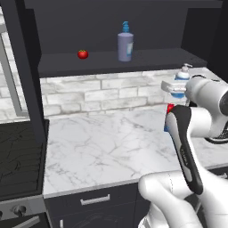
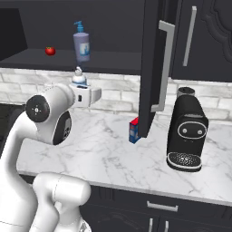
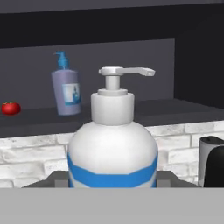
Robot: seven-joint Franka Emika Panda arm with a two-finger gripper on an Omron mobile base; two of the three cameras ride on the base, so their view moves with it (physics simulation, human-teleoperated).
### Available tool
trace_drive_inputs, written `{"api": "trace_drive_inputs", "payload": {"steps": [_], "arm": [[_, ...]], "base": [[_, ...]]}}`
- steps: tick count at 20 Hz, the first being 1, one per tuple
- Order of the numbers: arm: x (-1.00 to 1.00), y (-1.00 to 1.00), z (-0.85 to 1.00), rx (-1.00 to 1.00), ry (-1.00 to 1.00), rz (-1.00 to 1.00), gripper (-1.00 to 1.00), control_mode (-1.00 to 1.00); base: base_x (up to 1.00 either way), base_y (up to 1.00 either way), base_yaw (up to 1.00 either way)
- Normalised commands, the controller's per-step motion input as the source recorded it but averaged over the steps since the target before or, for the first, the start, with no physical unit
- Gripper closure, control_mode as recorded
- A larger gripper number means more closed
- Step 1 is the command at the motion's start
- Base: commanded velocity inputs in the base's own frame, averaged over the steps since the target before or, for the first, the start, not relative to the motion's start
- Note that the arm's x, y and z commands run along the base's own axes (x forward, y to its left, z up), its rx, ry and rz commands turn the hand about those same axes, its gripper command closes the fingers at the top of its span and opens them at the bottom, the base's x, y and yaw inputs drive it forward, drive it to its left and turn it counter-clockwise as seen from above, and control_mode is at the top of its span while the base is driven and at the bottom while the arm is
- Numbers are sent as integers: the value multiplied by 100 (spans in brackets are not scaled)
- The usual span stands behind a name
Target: Pick the soap dispenser and soap dispenser from the cabinet and place them on the counter.
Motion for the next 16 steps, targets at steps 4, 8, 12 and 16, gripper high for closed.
{"api": "trace_drive_inputs", "payload": {"steps": [4, 8, 12, 16], "arm": [[-8, -6, -52, 0, -8, 3, 100, -100], [-7, -1, -49, 0, -12, 4, 100, -100], [4, 0, -43, 1, -13, 2, 100, -100], [5, 3, -56, 3, -9, 3, 100, -100]], "base": [[0, 0, 0], [0, 0, 0], [0, 0, 0], [0, 0, 0]]}}
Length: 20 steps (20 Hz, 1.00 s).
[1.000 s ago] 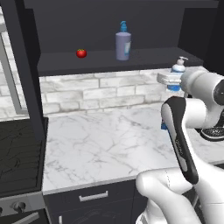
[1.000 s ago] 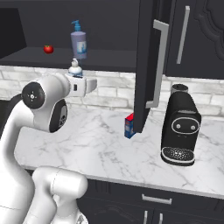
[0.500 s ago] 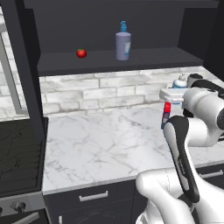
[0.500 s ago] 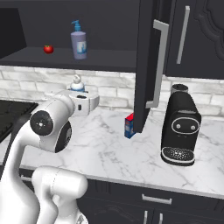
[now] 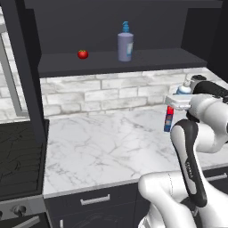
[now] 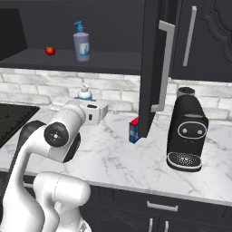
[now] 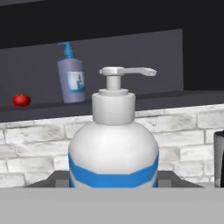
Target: Pick the soap dispenser and soap dispenser from the cabinet and place them on the counter.
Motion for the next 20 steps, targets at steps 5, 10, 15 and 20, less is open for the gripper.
{"api": "trace_drive_inputs", "payload": {"steps": [5, 10, 15, 20], "arm": [[8, 2, -61, 2, -7, 2, 100, -100], [31, 9, -37, 0, 1, 2, 100, -100], [51, 7, -21, -4, 7, 1, 100, -100], [54, 9, -22, -5, 9, 1, 100, -100]], "base": [[0, 0, 0], [0, 0, 0], [0, 0, 0], [0, 0, 0]]}}
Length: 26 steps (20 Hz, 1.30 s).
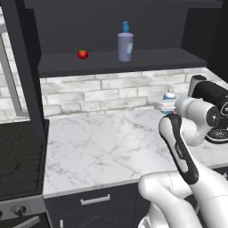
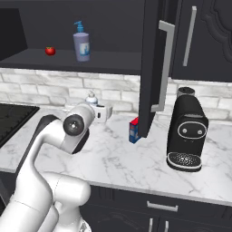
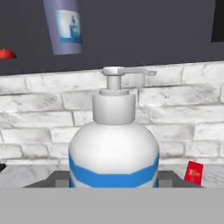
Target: Pick the soap dispenser and soap dispenser from the cabinet and place them on the counter.
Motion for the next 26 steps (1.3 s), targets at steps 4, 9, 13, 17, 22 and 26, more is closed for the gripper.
{"api": "trace_drive_inputs", "payload": {"steps": [4, 9, 13, 17, 22, 26], "arm": [[30, 8, -50, -3, 1, 1, 100, -100], [23, 31, -49, -3, 4, 8, 100, -100], [13, 39, -47, -2, 2, 12, 100, -100], [11, 34, -44, -2, 1, 12, 100, -100], [16, 18, -43, -3, -2, 9, 100, -100], [6, 24, -49, -4, -2, 14, 100, -100]], "base": [[0, 0, 0], [0, 0, 0], [0, 0, 0], [0, 0, 0], [0, 0, 0], [0, 0, 0]]}}
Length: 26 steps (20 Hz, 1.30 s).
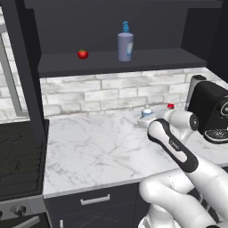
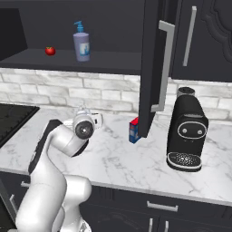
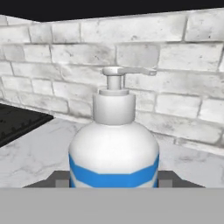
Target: Pick the soap dispenser and soap dispenser from the cabinet and place them on the counter.
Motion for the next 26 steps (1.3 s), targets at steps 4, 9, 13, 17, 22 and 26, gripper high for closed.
{"api": "trace_drive_inputs", "payload": {"steps": [4, 9, 13, 17, 22, 26], "arm": [[1, 29, -49, -3, -2, 18, 100, -100], [0, 32, -48, -3, -1, 20, 100, -100], [0, 32, -51, -3, -3, 19, 100, -100], [0, 32, -49, -2, -1, 19, 100, -100], [1, 29, -47, 0, -1, 18, 100, -100], [1, 29, -47, 0, -1, 17, 100, -100]], "base": [[0, 0, 0], [0, 0, 0], [0, 0, 0], [0, 0, 0], [0, 0, 0], [0, 0, 0]]}}
